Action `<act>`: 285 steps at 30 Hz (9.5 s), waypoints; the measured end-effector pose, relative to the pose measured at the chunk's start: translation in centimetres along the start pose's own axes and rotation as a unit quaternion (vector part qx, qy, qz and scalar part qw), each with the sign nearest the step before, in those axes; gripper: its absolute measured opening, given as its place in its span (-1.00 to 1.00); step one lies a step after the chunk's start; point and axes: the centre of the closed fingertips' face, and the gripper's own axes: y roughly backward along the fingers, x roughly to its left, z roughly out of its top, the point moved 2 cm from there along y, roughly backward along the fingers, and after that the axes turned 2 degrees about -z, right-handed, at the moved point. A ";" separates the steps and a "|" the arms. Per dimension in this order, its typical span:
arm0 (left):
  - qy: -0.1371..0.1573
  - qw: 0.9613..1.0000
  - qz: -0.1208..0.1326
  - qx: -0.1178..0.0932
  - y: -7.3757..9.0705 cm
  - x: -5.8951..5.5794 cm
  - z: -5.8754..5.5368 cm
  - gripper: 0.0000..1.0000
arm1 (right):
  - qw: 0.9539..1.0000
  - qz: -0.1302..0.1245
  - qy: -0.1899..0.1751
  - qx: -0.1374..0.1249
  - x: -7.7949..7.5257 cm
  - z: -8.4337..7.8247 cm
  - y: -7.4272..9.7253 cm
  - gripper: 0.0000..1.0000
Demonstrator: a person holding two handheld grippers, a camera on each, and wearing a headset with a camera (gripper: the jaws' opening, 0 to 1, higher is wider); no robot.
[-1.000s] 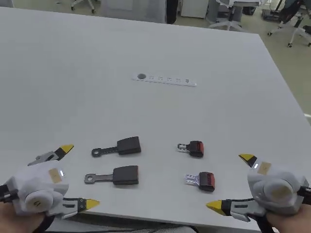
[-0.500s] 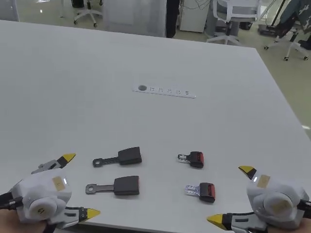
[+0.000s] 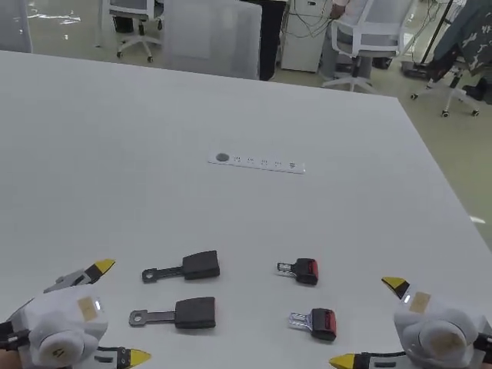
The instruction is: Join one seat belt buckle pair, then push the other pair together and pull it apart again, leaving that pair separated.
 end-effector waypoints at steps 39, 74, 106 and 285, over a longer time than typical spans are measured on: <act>0.026 0.999 -0.026 -0.002 -0.8 -0.3 0.0 1.00 | 0.999 0.038 0.009 0.007 0.9 -0.3 -2.4 0.92; 0.023 0.985 -0.143 0.098 -4.5 -1.1 -1.8 0.52 | 0.992 0.105 0.048 0.044 1.2 -1.4 -5.9 0.31; -0.045 0.952 -0.250 0.168 -11.0 -3.0 -1.2 0.05 | 0.957 0.206 0.147 0.142 0.3 -6.8 -10.8 -0.21; -0.153 0.913 -0.320 0.202 -12.0 -4.1 -1.2 -0.41 | 0.943 0.263 0.179 0.093 11.2 6.0 -19.0 -0.40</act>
